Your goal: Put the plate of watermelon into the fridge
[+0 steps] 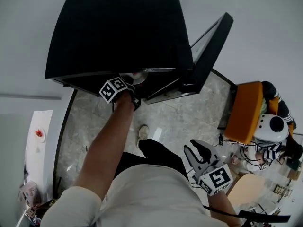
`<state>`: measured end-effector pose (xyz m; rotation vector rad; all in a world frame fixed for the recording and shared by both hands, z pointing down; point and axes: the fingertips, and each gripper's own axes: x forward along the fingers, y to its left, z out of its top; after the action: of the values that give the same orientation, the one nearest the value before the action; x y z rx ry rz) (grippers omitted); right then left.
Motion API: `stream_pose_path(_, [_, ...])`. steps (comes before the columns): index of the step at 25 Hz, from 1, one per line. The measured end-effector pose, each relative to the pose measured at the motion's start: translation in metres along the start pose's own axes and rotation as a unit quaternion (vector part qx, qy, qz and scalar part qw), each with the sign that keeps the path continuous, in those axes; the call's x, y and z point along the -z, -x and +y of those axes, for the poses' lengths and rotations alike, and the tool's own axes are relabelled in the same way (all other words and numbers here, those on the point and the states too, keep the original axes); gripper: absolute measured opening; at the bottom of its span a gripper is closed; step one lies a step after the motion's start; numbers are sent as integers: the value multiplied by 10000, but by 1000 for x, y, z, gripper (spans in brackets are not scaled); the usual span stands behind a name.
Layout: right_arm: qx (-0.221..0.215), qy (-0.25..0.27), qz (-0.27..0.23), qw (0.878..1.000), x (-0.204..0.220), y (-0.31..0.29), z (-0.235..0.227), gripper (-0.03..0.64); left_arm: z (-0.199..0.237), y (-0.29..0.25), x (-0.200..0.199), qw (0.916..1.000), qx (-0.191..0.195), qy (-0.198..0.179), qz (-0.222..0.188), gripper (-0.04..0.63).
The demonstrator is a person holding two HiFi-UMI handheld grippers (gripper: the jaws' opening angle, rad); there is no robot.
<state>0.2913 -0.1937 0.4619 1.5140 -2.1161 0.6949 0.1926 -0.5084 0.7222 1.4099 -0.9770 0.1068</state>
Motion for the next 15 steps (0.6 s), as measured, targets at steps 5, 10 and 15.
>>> stream_pose_path(5, [57,-9,-21,10000,-1,4,1,117,-10,2,-1,9990,-188,-390,-52,175])
stream_pose_path(10, [82,-21,-44,10000,1,8,3,117,-11,10,-5,9976,-331,-523,-301,241])
stream_pose_path(15, [43,2,-43,10000,2,10,8,117,-8,21,-9,9968,-323,-572,-450,250])
